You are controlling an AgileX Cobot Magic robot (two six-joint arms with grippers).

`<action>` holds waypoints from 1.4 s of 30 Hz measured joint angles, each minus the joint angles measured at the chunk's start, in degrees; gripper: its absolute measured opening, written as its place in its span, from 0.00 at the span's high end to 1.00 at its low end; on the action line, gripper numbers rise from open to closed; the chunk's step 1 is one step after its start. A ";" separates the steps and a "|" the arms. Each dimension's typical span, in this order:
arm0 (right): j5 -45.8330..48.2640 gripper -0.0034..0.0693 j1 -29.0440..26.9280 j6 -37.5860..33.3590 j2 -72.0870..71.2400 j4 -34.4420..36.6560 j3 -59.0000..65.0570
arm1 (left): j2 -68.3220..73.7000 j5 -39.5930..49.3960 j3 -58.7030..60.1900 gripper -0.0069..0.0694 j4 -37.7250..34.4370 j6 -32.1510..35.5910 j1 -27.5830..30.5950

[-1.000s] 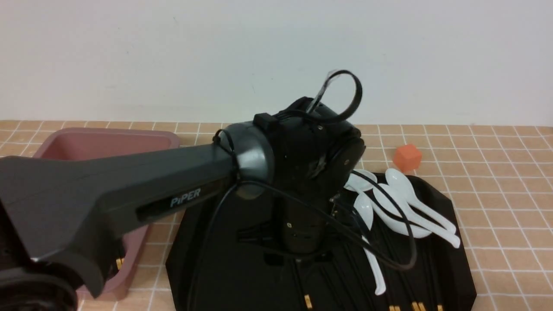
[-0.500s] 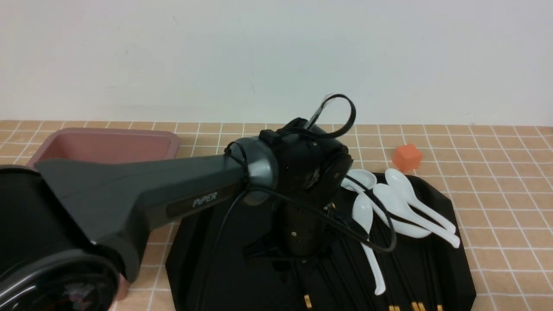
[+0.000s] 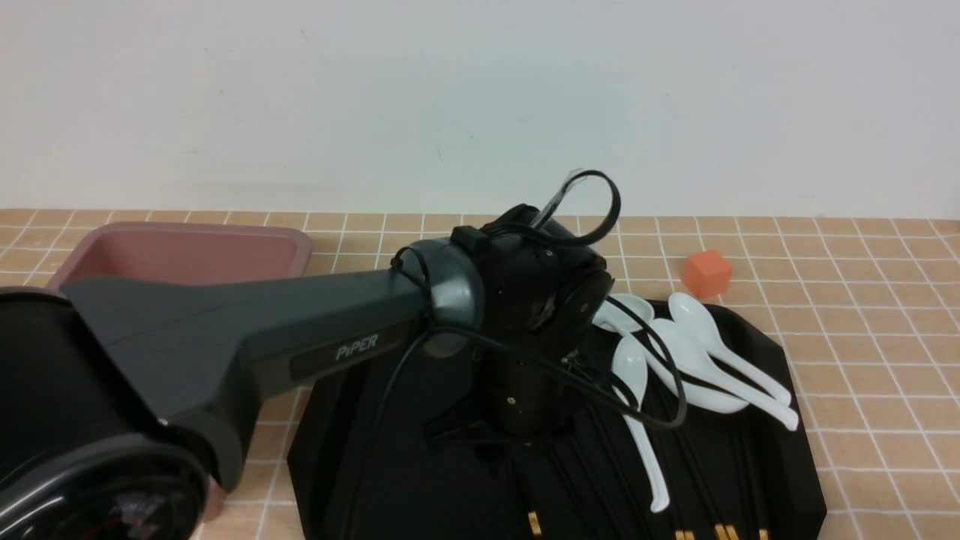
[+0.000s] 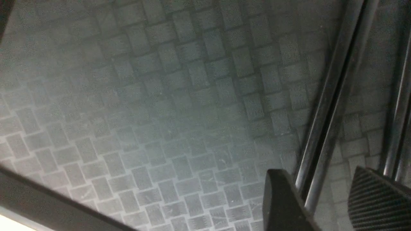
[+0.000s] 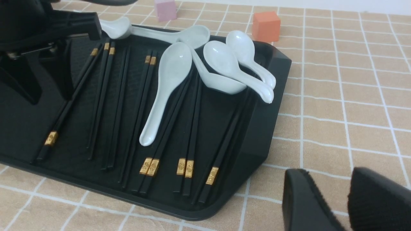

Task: On brown tablecloth take chopsticks from black tray and put them in box.
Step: 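Reach over to the black tray and grasp a pair of chopsticks with the left gripper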

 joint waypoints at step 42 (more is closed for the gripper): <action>0.00 0.62 0.00 0.00 0.00 0.00 0.00 | 4.18 -0.36 -1.27 0.78 -3.20 7.99 0.23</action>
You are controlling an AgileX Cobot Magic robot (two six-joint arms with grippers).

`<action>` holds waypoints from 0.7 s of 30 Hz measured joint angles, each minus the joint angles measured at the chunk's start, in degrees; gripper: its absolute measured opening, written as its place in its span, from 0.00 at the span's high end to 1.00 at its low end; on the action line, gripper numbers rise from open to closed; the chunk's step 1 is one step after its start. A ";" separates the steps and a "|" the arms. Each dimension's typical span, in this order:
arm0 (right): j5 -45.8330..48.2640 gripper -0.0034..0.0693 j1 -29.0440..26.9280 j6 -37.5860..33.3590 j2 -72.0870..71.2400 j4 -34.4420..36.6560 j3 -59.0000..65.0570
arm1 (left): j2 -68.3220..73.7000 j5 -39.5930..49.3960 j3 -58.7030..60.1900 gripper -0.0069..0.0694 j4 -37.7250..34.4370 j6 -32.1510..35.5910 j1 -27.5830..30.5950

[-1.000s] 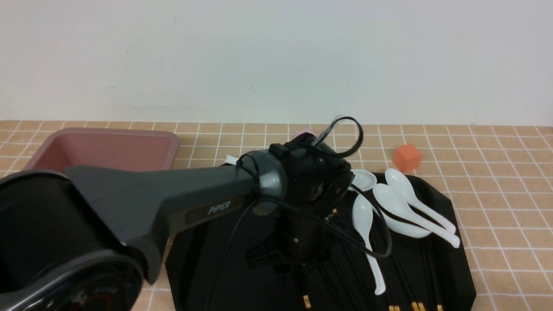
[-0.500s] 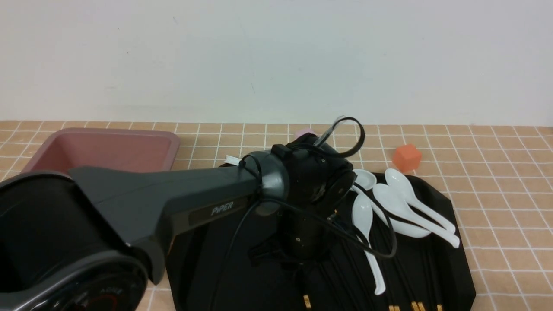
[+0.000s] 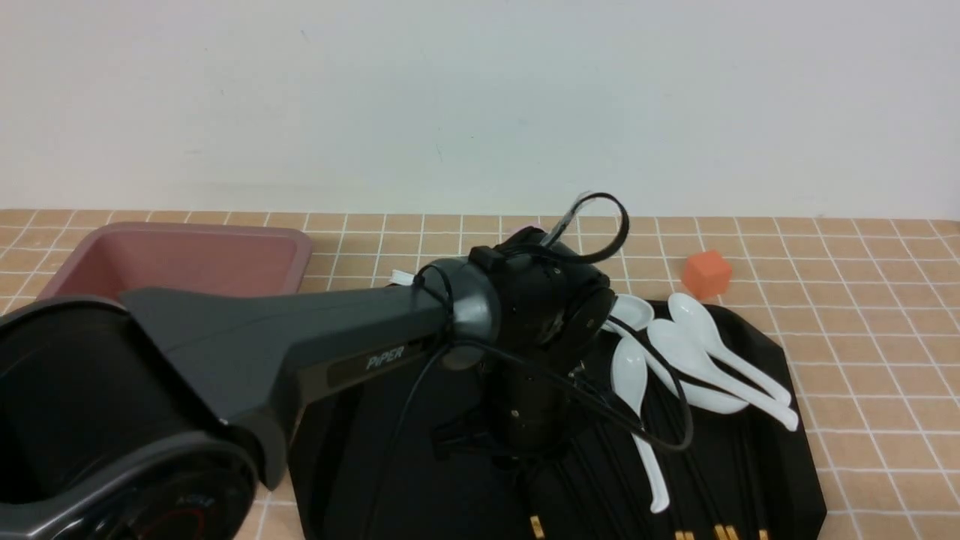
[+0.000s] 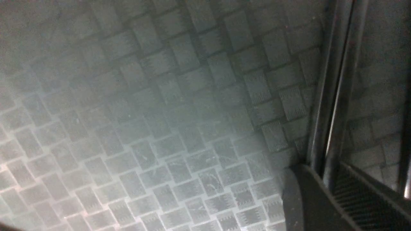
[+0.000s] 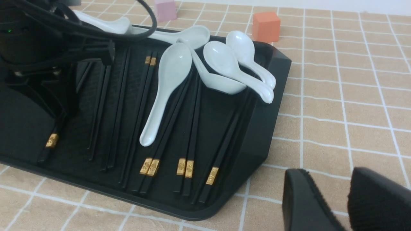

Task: On brown tablecloth take chopsticks from black tray and put them in box.
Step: 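Reach over to the black tray and grasp a pair of chopsticks with the left gripper, then place the chopsticks into the pink bin with the left gripper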

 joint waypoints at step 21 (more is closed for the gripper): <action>0.00 0.62 0.00 0.00 0.00 0.00 0.00 | -9.92 3.40 1.26 0.78 -1.93 3.43 0.19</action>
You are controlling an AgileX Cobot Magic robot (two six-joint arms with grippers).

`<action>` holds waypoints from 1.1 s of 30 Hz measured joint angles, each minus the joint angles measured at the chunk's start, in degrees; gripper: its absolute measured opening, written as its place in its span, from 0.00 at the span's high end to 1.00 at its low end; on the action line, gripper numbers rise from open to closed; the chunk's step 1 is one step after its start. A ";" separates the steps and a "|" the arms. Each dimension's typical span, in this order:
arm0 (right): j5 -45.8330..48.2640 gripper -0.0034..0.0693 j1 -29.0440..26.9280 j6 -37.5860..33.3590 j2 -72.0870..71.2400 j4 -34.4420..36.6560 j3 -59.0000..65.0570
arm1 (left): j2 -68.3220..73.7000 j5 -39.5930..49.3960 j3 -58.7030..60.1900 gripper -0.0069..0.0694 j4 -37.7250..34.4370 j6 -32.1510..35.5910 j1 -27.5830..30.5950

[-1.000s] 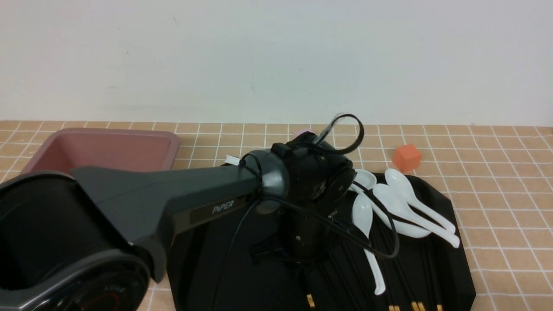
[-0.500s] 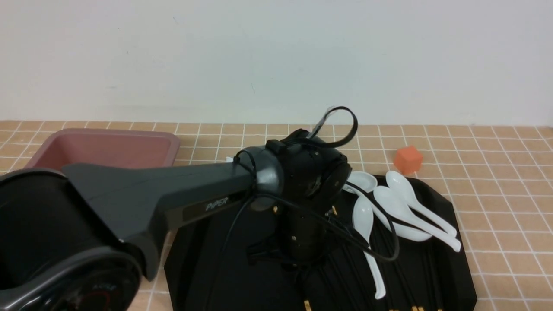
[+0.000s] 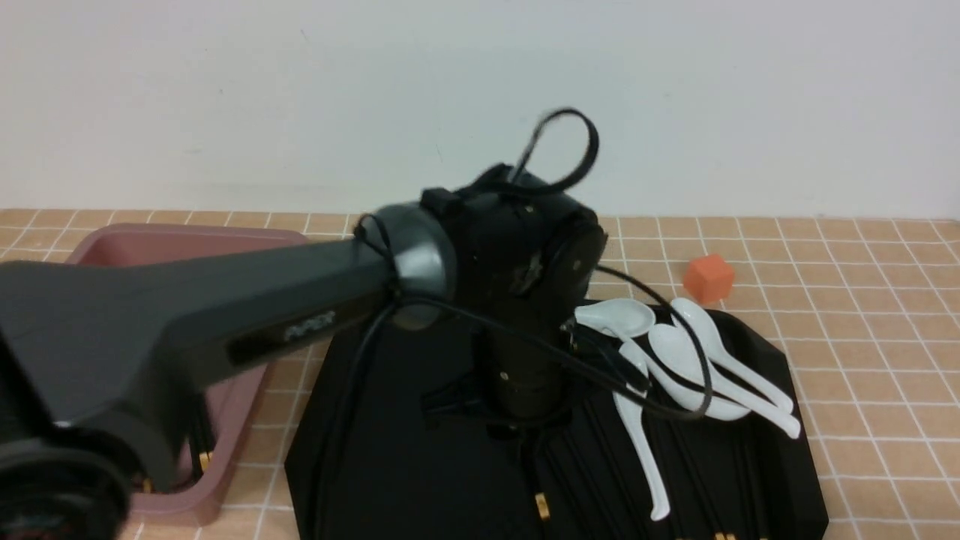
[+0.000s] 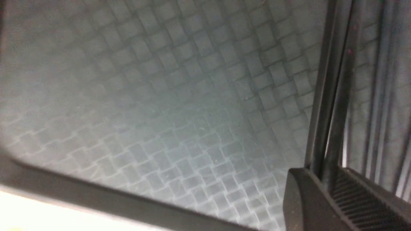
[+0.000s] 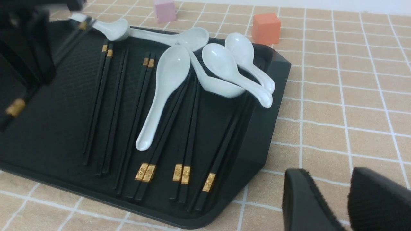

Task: On brown tablecloth take chopsticks from black tray and put them in box.
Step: 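Place the chopsticks into the pink bin with the left gripper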

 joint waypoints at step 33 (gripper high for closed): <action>0.00 0.62 0.00 0.00 0.00 0.00 0.00 | -24.57 -1.56 18.78 0.78 4.78 37.27 43.68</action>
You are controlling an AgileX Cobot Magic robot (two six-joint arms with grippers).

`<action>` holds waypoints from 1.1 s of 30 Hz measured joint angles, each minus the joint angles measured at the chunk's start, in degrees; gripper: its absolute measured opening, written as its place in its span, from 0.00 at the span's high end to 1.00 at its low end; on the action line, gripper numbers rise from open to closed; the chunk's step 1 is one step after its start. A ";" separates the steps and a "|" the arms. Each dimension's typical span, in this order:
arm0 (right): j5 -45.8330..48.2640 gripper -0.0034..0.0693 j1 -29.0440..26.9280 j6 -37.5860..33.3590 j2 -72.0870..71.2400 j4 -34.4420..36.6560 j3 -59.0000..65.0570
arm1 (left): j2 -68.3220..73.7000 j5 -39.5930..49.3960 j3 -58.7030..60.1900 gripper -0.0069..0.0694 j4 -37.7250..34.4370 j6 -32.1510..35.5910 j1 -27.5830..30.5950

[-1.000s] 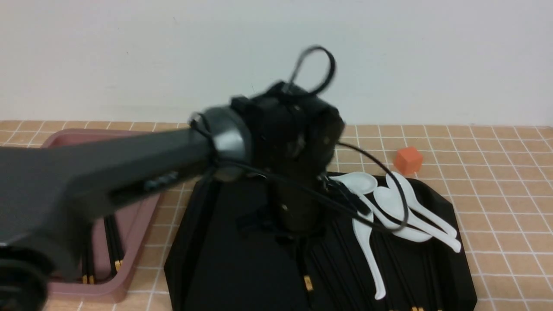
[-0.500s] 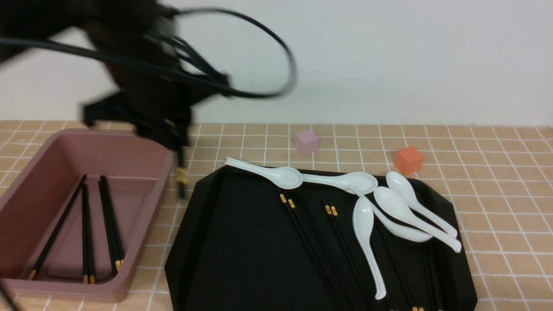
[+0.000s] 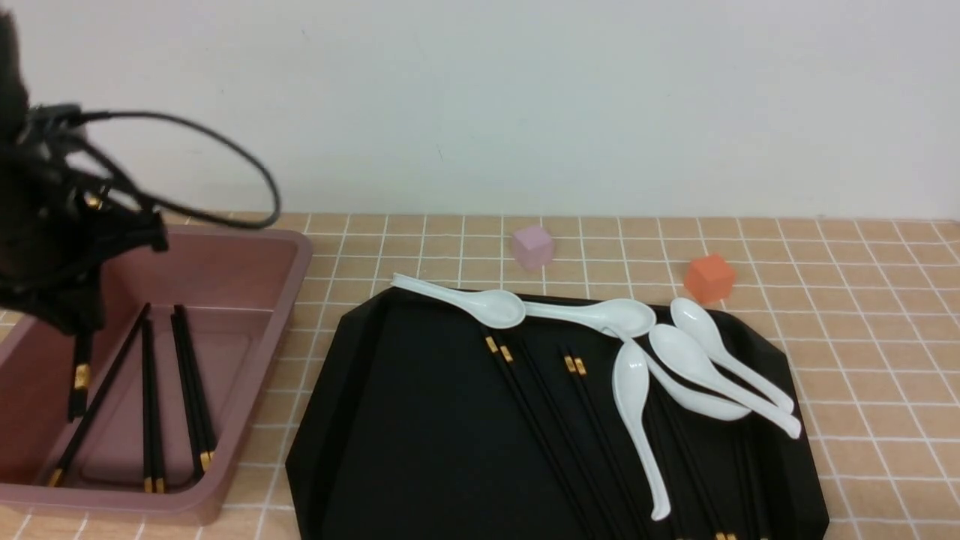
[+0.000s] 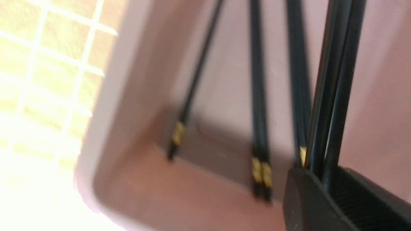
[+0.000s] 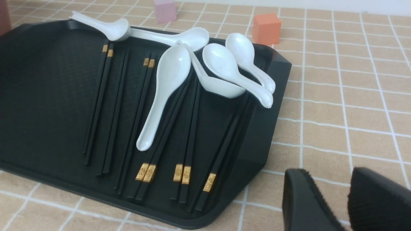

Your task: On brown tablecloth take chopsticks from black tray and put them in box.

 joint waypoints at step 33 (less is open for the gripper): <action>0.00 0.62 0.00 0.00 0.00 0.00 0.00 | -10.36 -3.94 4.49 0.90 -3.65 7.64 0.97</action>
